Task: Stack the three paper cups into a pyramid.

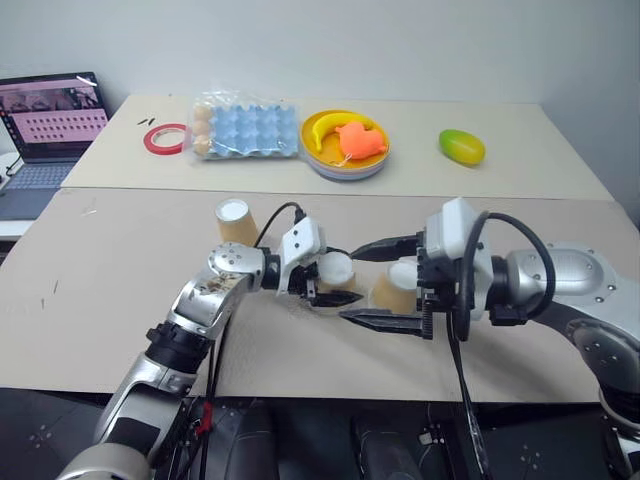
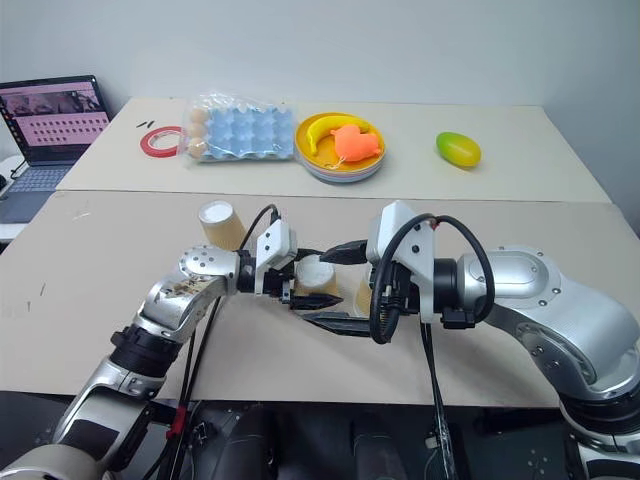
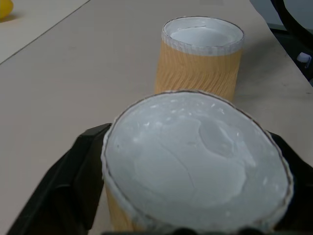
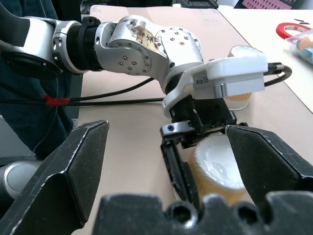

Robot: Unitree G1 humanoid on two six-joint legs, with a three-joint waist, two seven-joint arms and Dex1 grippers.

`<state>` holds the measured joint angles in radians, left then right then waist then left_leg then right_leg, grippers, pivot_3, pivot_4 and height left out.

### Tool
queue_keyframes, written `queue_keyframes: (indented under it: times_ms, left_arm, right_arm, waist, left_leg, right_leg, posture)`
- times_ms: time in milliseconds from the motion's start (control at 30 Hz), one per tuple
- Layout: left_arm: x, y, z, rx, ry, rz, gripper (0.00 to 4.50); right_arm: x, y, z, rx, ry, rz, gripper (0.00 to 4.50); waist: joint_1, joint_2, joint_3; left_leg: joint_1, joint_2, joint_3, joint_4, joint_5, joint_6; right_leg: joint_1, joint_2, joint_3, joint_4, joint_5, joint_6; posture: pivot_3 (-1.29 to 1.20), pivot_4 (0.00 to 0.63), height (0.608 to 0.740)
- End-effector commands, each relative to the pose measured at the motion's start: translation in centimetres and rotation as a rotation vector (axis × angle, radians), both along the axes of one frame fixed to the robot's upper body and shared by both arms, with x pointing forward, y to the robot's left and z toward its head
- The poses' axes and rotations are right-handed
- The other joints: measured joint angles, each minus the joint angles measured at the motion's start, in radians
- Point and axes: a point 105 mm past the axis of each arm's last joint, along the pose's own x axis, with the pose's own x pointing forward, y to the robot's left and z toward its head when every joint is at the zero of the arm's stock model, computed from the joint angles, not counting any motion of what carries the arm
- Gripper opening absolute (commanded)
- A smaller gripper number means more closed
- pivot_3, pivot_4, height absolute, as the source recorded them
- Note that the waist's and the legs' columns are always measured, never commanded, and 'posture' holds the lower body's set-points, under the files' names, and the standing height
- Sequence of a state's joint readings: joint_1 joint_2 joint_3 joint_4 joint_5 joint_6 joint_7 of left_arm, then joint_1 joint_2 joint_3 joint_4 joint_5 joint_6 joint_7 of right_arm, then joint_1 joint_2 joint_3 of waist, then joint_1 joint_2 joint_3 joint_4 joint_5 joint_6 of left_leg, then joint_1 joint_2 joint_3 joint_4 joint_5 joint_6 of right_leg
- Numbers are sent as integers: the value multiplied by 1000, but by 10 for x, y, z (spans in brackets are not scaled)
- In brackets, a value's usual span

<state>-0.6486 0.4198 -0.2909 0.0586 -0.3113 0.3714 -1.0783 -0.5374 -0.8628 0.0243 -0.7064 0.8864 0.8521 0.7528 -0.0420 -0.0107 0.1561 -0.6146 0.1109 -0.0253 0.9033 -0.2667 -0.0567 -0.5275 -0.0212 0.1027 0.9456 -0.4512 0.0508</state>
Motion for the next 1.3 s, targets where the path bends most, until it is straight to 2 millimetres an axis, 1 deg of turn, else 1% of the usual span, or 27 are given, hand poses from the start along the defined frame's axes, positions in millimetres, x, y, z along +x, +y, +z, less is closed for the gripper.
queue_keyframes:
  times_ms: [33,100,167,300,400,467,500,533,567,600,633,667,733,800,900,1000,1100,1300]
  left_arm:
    - [1,2,34,-86,-72,6,4426]
    - [0,8,55,-124,-86,7,4426]
    - [-2,14,67,-133,-96,9,4426]
    - [-8,27,83,-114,-133,14,4426]
    - [-12,35,97,-162,-127,47,4426]
    - [-9,41,108,-219,-112,101,4426]
    - [-4,47,115,-281,-104,171,4426]
    - [12,59,122,-376,-107,343,4426]
    - [28,77,118,-426,-138,567,4426]
    - [36,91,114,-454,-159,725,4426]
    - [40,106,99,-440,-185,879,4426]
    - [39,113,90,-423,-203,961,4426]
    - [34,132,64,-385,-209,1152,4426]
    - [27,143,47,-358,-224,1272,4426]
    - [18,149,28,-348,-210,1342,4426]
    - [21,151,17,-335,-183,1332,4426]
    - [28,158,15,-331,-178,1321,4426]
    - [38,157,19,-301,-210,1260,4426]
  right_arm:
    - [-2,-1,7,13,-42,3,4500]
    - [-1,-1,6,16,-34,8,4500]
    - [1,-1,5,19,-29,11,4500]
    - [2,0,3,29,-18,24,4500]
    - [4,1,1,31,-15,29,4500]
    - [5,1,1,33,-14,33,4500]
    - [6,1,1,35,-15,32,4500]
    - [8,0,0,36,-17,20,4500]
    - [11,-2,0,32,-20,-1,4500]
    - [13,-4,-1,29,-23,-15,4500]
    - [15,-6,0,33,-24,-28,4500]
    - [16,-7,0,37,-24,-34,4500]
    - [17,-10,2,46,-25,-53,4500]
    - [18,-11,2,50,-26,-66,4500]
    - [19,-12,2,57,-24,-76,4500]
    - [20,-11,3,61,-22,-80,4500]
    - [20,-11,3,62,-21,-85,4500]
    - [19,-13,4,63,-29,-101,4500]
  waist:
    - [0,0,0]
    - [0,0,0]
    - [0,0,0]
    - [-2,0,0]
    - [-1,0,0]
    - [2,0,0]
    - [1,0,0]
    - [2,0,0]
    - [3,0,0]
    - [4,1,0]
    - [4,0,0]
    - [0,1,0]
    - [-6,1,0]
    - [-1,0,0]
    - [9,1,0]
    - [23,0,0]
    - [30,0,0]
    - [29,1,0]
  left_leg:
    - [0,0,0,0,0,0]
    - [0,0,0,0,0,0]
    - [0,0,-1,0,0,0]
    - [0,0,-1,0,0,0]
    - [0,0,-1,0,0,0]
    - [0,0,-1,0,0,0]
    - [0,0,-1,0,0,1]
    - [0,0,-1,0,0,1]
    - [0,0,-1,0,0,1]
    - [0,0,-1,0,1,1]
    - [2,-1,-2,0,1,1]
    - [2,-1,-2,1,1,1]
    - [2,-1,-2,0,1,1]
    - [2,-1,-2,0,1,1]
    - [3,-3,-3,0,1,2]
    - [3,-4,-3,2,3,4]
    - [3,-4,-3,2,4,4]
    - [0,-4,-3,1,4,4]
  right_leg:
    - [0,0,0,0,0,0]
    - [0,0,0,0,0,0]
    - [0,0,-1,0,0,0]
    - [0,0,-1,0,0,0]
    - [0,0,-1,0,0,0]
    - [0,0,-1,0,0,0]
    - [1,0,-2,0,0,0]
    - [1,0,-2,0,0,0]
    - [1,0,-2,0,0,0]
    - [1,0,-2,0,0,0]
    - [3,-1,-2,0,0,1]
    - [4,-1,-2,0,0,1]
    - [4,-1,-1,0,1,1]
    - [3,-1,-1,1,1,1]
    - [3,-2,-2,5,1,1]
    - [2,-2,-2,6,1,1]
    - [1,-2,-2,6,1,1]
    - [0,-2,-2,6,0,0]
  posture:
    - [0,150,645]
    - [0,150,645]
    - [0,150,645]
    - [0,150,645]
    - [0,150,645]
    - [0,150,645]
    - [0,150,645]
    - [0,150,645]
    - [0,150,645]
    - [0,150,645]
    - [0,150,645]
    - [0,150,645]
    - [0,150,645]
    - [0,150,645]
    - [0,150,645]
    - [0,150,645]
    - [0,150,645]
    - [0,150,645]
